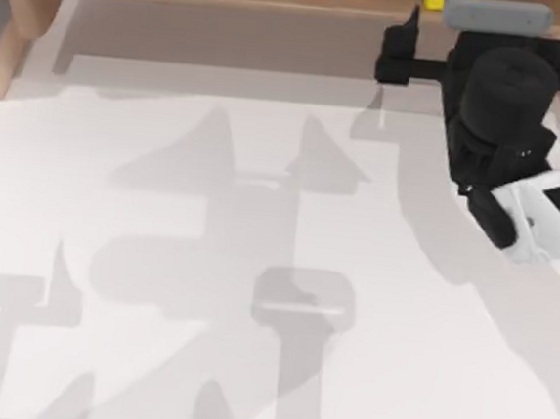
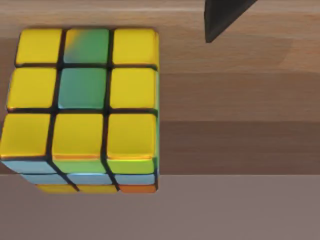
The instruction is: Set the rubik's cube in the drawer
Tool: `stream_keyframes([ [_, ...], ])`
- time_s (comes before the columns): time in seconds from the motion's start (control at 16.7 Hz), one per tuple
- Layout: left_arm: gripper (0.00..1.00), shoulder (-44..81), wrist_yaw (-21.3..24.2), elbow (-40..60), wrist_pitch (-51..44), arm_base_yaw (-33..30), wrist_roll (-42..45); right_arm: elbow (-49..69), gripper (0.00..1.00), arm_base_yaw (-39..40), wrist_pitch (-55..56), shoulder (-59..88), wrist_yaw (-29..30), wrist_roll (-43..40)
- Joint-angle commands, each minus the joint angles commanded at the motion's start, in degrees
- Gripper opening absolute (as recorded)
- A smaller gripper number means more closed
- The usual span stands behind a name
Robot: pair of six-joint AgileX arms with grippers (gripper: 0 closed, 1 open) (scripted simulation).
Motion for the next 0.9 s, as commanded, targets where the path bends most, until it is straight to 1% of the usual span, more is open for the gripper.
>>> stream_keyframes([
  [0.36, 1.00, 0.0, 0.0, 0.0, 0.0, 0.0, 0.0, 1.2, 1.00, -0.8, -1.3, 0.0, -0.8, 0.0],
  [0.66, 1.00, 0.0, 0.0, 0.0, 0.0, 0.0, 0.0, 9.1, 1.00, -2.7, -5.5, 3.5, -2.6, -0.1],
  [0.9, 1.00, 0.0, 0.0, 0.0, 0.0, 0.0, 0.0, 15.1, 1.00, -3.5, -6.8, 8.0, -3.4, -0.1],
])
